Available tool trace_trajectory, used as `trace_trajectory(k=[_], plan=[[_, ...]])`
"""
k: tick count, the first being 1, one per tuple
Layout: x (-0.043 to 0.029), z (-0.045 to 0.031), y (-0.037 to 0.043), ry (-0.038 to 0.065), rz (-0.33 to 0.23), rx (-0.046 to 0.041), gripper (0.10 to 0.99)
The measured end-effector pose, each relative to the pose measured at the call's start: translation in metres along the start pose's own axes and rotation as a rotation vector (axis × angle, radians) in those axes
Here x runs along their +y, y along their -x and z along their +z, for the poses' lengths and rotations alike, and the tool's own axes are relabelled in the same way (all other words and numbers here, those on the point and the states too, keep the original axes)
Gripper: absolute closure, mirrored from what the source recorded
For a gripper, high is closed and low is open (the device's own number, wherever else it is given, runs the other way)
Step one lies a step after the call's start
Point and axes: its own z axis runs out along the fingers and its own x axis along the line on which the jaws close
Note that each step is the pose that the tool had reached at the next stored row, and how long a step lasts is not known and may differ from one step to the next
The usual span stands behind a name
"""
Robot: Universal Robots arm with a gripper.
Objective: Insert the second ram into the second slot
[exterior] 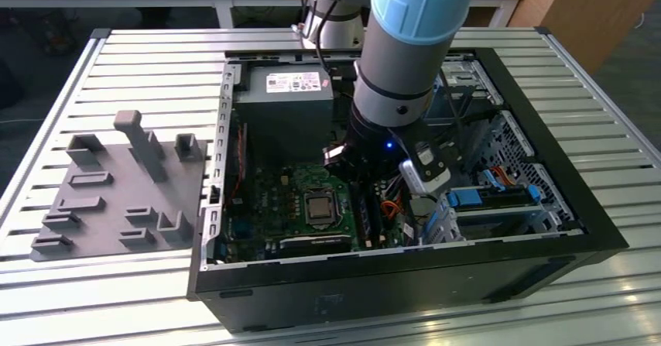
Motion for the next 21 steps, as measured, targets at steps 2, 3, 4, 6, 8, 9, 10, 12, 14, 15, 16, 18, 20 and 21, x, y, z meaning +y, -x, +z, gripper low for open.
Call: trace_trajectory(k=[2,3,4,6,8,9,10,12,14,15,16,18,20,21], plan=[[0.0,0.0,0.0,0.003,0.0,0.0001,0.953],[0.0001,0.0,0.0002,0.005,0.0,0.0,0.953],[0.0001,0.0,0.0002,0.005,0.0,0.0,0.953],[0.0,0.0,0.0002,0.005,-0.001,0.0001,0.953],[-0.0007,-0.0001,0.0002,0.005,-0.003,0.0002,0.953],[-0.0009,-0.0001,0.0002,0.005,-0.005,0.0003,0.953],[-0.0012,0.0,0.0002,0.005,-0.005,0.0003,0.953],[-0.0014,-0.0001,0.0002,0.005,-0.006,0.0003,0.953],[-0.0017,-0.0001,0.0002,0.005,-0.006,0.0003,0.953],[-0.0017,-0.0001,0.0002,0.005,-0.006,0.0003,0.953],[-0.0017,-0.0001,0.0002,0.005,-0.006,0.0003,0.953],[-0.0017,0.0,0.0002,0.005,-0.006,0.0003,0.953],[-0.0017,0.0006,0.0002,0.005,-0.006,0.0002,0.953],[-0.0018,0.0009,0.0002,0.005,-0.005,0.0002,0.953]])
